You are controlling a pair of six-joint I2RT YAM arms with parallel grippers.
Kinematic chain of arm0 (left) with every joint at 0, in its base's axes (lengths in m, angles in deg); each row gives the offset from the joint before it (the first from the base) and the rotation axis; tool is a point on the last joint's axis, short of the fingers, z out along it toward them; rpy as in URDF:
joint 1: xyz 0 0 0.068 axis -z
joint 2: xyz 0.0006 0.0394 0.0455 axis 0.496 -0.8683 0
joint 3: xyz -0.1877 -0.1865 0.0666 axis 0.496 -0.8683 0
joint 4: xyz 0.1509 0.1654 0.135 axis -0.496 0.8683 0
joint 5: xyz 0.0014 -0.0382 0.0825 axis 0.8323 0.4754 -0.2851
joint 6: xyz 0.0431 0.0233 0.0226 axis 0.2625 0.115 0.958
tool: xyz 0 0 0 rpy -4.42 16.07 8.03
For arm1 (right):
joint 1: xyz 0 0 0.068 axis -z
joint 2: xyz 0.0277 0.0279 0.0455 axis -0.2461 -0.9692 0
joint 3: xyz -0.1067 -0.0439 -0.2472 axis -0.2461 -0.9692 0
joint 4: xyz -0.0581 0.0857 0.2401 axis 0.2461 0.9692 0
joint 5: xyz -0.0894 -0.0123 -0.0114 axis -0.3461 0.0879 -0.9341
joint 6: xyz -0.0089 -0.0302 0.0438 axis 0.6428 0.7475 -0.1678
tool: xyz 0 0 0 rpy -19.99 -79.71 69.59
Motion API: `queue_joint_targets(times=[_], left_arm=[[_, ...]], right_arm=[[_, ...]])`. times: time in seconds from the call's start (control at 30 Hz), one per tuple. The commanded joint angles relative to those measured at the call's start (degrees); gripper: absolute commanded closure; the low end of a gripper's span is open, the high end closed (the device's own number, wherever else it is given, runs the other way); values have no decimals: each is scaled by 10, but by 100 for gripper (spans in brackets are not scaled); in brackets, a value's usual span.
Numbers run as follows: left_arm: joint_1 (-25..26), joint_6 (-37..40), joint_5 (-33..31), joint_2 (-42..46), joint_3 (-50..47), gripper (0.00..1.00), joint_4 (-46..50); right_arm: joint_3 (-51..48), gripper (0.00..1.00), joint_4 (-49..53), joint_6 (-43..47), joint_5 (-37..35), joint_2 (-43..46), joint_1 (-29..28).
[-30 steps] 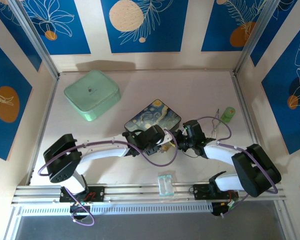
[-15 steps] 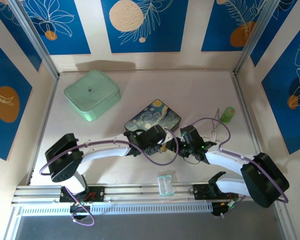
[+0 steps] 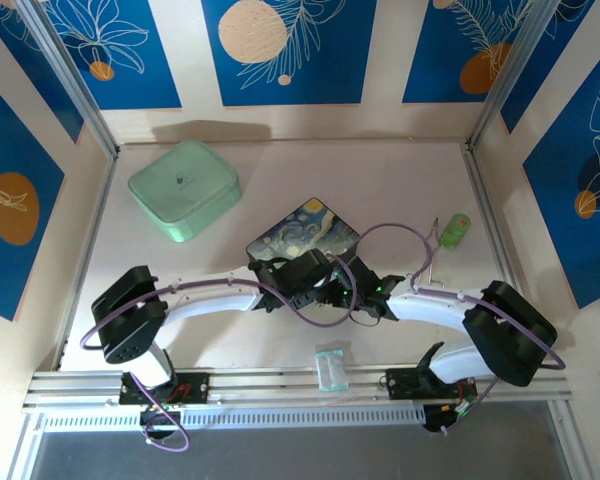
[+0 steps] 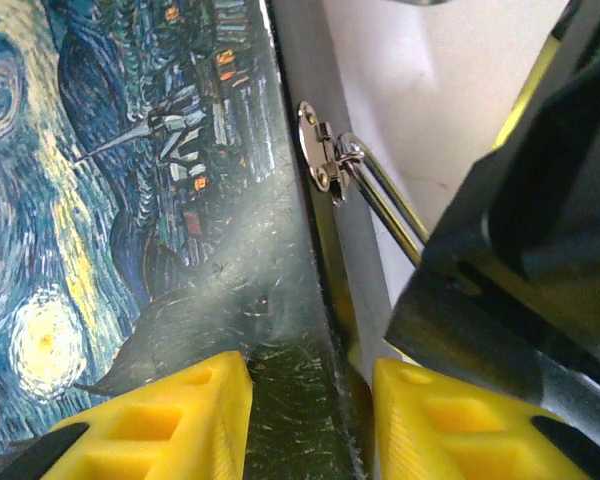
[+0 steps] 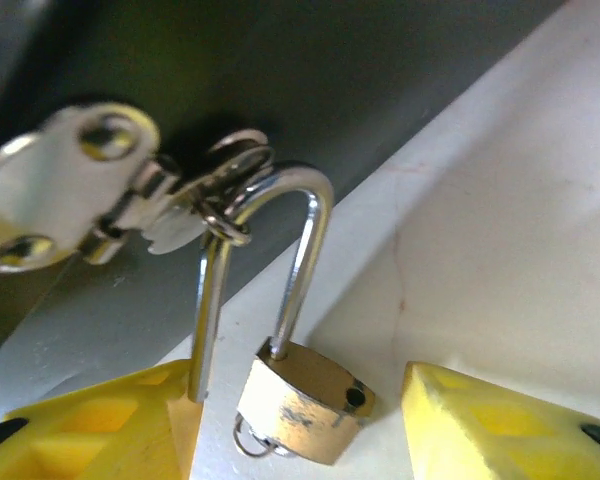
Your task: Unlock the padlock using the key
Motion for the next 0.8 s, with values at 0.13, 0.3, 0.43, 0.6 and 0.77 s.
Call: queue_joint_targets(times=[0.13, 0.3, 0.43, 0.6, 0.77], left_arm=[[8, -5, 37, -34, -17, 64, 80], [3, -12, 32, -31, -19, 64, 80], [-10, -33, 50, -13, -25, 64, 64], [-12, -29, 62, -7, -22, 64, 59], [-12, -29, 53, -11, -21, 64, 69]], right_arm=[[10, 59, 32, -49, -47, -66, -33], [-8, 62, 57, -74, -53, -54, -36], [-32, 61, 52, -89, -42, -41, -22], [-36, 70, 22, -71, -27, -39, -17], [-46, 76, 4, -72, -22, -22, -14]])
